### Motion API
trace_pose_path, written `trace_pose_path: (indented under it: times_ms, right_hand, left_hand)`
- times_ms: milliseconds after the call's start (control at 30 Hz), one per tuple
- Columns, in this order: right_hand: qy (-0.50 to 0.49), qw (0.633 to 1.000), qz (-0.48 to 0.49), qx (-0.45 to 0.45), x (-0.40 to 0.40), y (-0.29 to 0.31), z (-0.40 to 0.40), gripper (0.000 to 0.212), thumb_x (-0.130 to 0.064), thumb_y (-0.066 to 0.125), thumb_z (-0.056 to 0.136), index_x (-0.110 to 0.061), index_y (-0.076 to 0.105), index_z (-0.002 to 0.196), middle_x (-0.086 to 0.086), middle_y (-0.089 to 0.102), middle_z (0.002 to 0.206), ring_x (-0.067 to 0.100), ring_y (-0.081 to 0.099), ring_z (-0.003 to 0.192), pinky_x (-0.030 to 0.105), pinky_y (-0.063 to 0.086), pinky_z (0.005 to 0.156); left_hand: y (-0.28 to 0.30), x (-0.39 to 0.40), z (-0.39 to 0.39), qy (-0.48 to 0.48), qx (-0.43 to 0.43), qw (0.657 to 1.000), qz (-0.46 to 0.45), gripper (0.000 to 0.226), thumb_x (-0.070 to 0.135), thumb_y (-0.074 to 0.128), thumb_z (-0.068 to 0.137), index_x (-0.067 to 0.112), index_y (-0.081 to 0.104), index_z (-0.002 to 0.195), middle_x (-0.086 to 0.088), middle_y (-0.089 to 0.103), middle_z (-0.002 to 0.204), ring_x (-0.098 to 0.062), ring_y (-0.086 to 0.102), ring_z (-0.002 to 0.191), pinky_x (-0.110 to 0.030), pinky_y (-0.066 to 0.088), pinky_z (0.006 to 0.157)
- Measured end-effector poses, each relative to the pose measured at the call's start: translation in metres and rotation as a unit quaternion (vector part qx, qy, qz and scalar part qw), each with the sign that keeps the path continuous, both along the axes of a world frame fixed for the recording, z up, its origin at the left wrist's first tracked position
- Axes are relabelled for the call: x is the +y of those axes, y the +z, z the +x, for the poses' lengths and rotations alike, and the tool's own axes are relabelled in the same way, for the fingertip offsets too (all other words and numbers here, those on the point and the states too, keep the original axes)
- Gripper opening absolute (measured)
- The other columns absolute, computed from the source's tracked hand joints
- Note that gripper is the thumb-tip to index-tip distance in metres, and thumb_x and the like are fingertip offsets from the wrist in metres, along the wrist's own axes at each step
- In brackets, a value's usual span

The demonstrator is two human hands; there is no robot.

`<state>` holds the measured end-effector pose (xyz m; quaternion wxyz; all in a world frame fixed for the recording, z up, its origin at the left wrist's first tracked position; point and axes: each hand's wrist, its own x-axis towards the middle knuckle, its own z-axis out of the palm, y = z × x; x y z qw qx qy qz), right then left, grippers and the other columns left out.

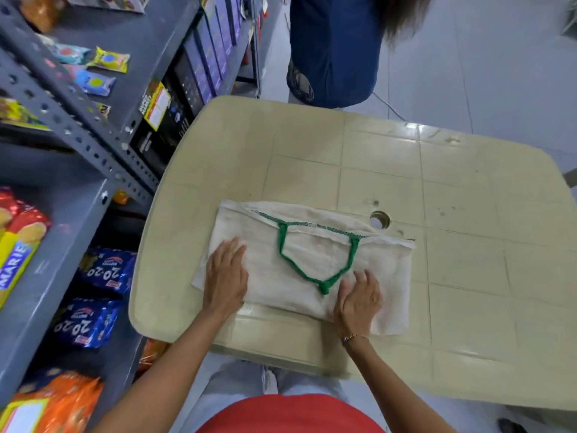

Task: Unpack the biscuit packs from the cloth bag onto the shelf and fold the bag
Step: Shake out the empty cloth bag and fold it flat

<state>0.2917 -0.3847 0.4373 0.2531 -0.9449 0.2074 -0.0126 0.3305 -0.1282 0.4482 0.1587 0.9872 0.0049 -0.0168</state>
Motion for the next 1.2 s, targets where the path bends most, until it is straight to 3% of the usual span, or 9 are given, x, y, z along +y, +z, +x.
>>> trace_pose_path:
  times_ms: [100, 200, 367, 467, 600, 700, 800, 967, 1200]
  right_hand:
    - [0.062, 0.989, 0.077, -0.107, 0.051, 0.034, 0.036, 0.032, -0.032, 0.036, 0.093, -0.008, 0.056, 0.102, 0.012, 0.056, 0.111, 0.025, 0.045, 0.109, 0.034, 0.028, 0.097]
    - [0.146, 0.975, 0.155, -0.066, 0.122, 0.06, 0.073, 0.02, -0.021, 0.044, 0.092, -0.008, 0.058, 0.098, 0.013, 0.056, 0.101, 0.027, 0.048, 0.098, 0.033, 0.031, 0.09]
    - [0.107, 0.958, 0.234, 0.126, 0.212, 0.066, 0.106, 0.061, -0.049, 0.056, 0.084, 0.0, 0.051, 0.12, 0.018, 0.051, 0.127, 0.033, 0.044, 0.123, 0.036, 0.034, 0.101]
    - [0.119, 0.96, 0.121, 0.223, 0.236, 0.056, 0.101, 0.083, -0.054, 0.064, 0.074, -0.001, 0.035, 0.131, 0.017, 0.047, 0.133, 0.034, 0.043, 0.124, 0.043, 0.041, 0.098]
    - [0.172, 0.963, 0.083, 0.19, 0.235, 0.044, 0.099, 0.047, -0.015, 0.056, 0.083, 0.0, 0.041, 0.125, 0.02, 0.058, 0.12, 0.036, 0.055, 0.111, 0.035, 0.046, 0.084]
    - [0.147, 0.964, 0.17, 0.144, 0.216, 0.051, 0.105, 0.028, -0.023, 0.053, 0.083, -0.002, 0.061, 0.1, 0.018, 0.067, 0.102, 0.034, 0.061, 0.096, 0.026, 0.038, 0.069]
    - [0.111, 0.943, 0.299, 0.095, 0.184, 0.069, 0.106, 0.01, -0.024, 0.055, 0.076, -0.017, 0.057, 0.069, 0.003, 0.057, 0.068, 0.019, 0.05, 0.06, 0.025, 0.03, 0.052]
    - [0.075, 0.902, 0.419, 0.066, 0.115, 0.078, 0.107, 0.012, -0.008, 0.056, 0.084, -0.01, 0.055, 0.072, 0.011, 0.055, 0.073, 0.019, 0.051, 0.069, 0.031, 0.046, 0.064]
    - [-0.028, 0.91, 0.406, 0.08, 0.046, 0.064, 0.104, 0.021, 0.004, 0.047, 0.078, -0.014, 0.054, 0.07, 0.003, 0.05, 0.067, 0.018, 0.045, 0.066, 0.03, 0.04, 0.063]
  left_hand:
    - [0.015, 0.015, -0.004, 0.168, 0.028, 0.985, -0.029, 0.065, 0.029, 0.061, 0.083, 0.011, 0.036, 0.14, -0.017, 0.034, 0.147, -0.037, 0.034, 0.13, -0.052, 0.03, 0.102]
    - [0.019, 0.032, -0.007, 0.251, 0.118, 0.957, -0.083, 0.061, 0.034, 0.066, 0.082, 0.003, 0.044, 0.13, -0.022, 0.046, 0.131, -0.039, 0.043, 0.12, -0.046, 0.035, 0.098]
    - [0.029, 0.033, -0.01, 0.277, 0.18, 0.917, -0.225, 0.019, 0.019, 0.068, 0.075, 0.014, 0.056, 0.061, -0.019, 0.068, 0.085, -0.032, 0.062, 0.082, -0.033, 0.045, 0.068]
    - [0.03, 0.039, -0.017, 0.266, 0.204, 0.904, -0.264, 0.012, 0.018, 0.067, 0.078, 0.009, 0.061, 0.083, -0.011, 0.064, 0.09, -0.028, 0.058, 0.086, -0.03, 0.039, 0.067]
    - [0.023, 0.047, -0.034, 0.286, 0.208, 0.854, -0.383, 0.037, 0.011, 0.069, 0.08, 0.012, 0.051, 0.113, -0.007, 0.062, 0.108, -0.02, 0.057, 0.091, -0.02, 0.043, 0.066]
    - [0.026, 0.041, -0.04, 0.276, 0.154, 0.818, -0.48, 0.062, -0.003, 0.068, 0.077, 0.011, 0.045, 0.133, -0.005, 0.057, 0.127, -0.017, 0.055, 0.111, -0.023, 0.044, 0.088]
    - [0.044, 0.015, -0.039, 0.213, 0.12, 0.831, -0.5, 0.065, -0.009, 0.06, 0.079, 0.014, 0.044, 0.138, 0.007, 0.052, 0.127, -0.004, 0.05, 0.112, -0.001, 0.04, 0.081]
    - [0.065, -0.044, -0.039, 0.127, 0.068, 0.876, -0.46, 0.071, -0.007, 0.054, 0.08, 0.02, 0.038, 0.144, 0.014, 0.049, 0.132, 0.0, 0.049, 0.115, 0.005, 0.036, 0.081]
    - [0.042, -0.112, -0.053, 0.002, 0.087, 0.927, -0.364, 0.08, 0.011, 0.06, 0.089, 0.03, 0.014, 0.151, 0.003, 0.035, 0.152, -0.016, 0.041, 0.135, -0.029, 0.043, 0.103]
